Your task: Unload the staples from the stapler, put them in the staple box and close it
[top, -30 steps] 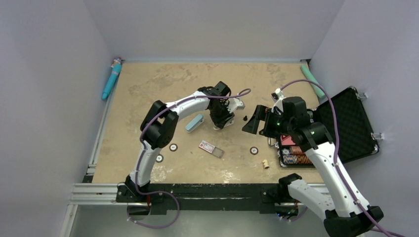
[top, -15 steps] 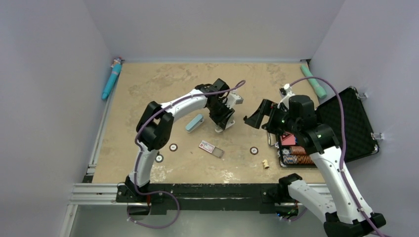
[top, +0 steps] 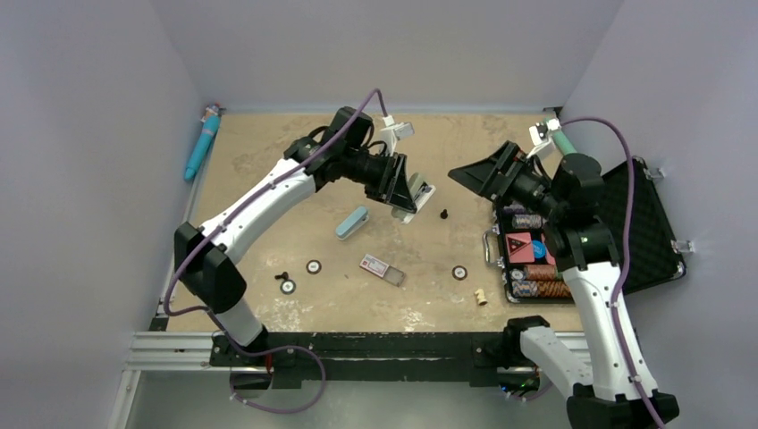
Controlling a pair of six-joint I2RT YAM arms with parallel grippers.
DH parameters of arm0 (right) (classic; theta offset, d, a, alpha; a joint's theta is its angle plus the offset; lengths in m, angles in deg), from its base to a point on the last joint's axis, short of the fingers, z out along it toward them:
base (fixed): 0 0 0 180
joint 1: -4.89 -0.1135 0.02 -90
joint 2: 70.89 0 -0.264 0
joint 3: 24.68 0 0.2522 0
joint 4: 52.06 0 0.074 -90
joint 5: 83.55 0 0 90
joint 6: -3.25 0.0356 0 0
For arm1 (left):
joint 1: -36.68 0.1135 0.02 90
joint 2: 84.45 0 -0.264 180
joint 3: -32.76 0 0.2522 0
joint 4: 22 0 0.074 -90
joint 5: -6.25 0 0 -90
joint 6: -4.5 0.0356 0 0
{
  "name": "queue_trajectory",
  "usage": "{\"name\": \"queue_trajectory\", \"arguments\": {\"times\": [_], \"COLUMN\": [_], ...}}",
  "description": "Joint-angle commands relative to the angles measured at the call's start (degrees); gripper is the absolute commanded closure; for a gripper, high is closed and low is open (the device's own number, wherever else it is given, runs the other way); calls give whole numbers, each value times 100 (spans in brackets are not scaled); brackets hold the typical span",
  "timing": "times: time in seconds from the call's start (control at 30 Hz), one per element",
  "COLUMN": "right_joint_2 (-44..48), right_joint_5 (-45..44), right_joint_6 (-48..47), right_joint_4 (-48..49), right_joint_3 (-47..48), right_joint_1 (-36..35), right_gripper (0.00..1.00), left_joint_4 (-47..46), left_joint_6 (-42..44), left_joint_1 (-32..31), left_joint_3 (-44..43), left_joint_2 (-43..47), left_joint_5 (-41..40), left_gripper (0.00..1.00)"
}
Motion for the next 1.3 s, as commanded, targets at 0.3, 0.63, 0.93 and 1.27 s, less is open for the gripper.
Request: {"name": "queue_trajectory", "arguments": {"times": [0.3,0.63,0.93,1.27], "right_joint_2": [-139,-102,-419,-974], "right_joint_5": [1701,1646,1485,1392], "right_joint_6": [1793,2064,2438,2394], "right_joint_4": [3398,3687,4165,4280], "right_joint_3": [-653,-777,-643,-123], "right_joint_1": [13,1,-262,-583], "right_gripper": [5,4,5,23], "left_joint_4": [-562,-1810,-2807,-2943], "left_joint_6": [-1987,-2911,-3460,-3545], "left_joint_1": [140,146,139,135], "left_joint_3": [-305,-253,-159,37], "left_joint_2": [1097,1232,1167,1221], "left_joint_5": [595,815,1089,1088], "left_gripper": [100,100,100,100]}}
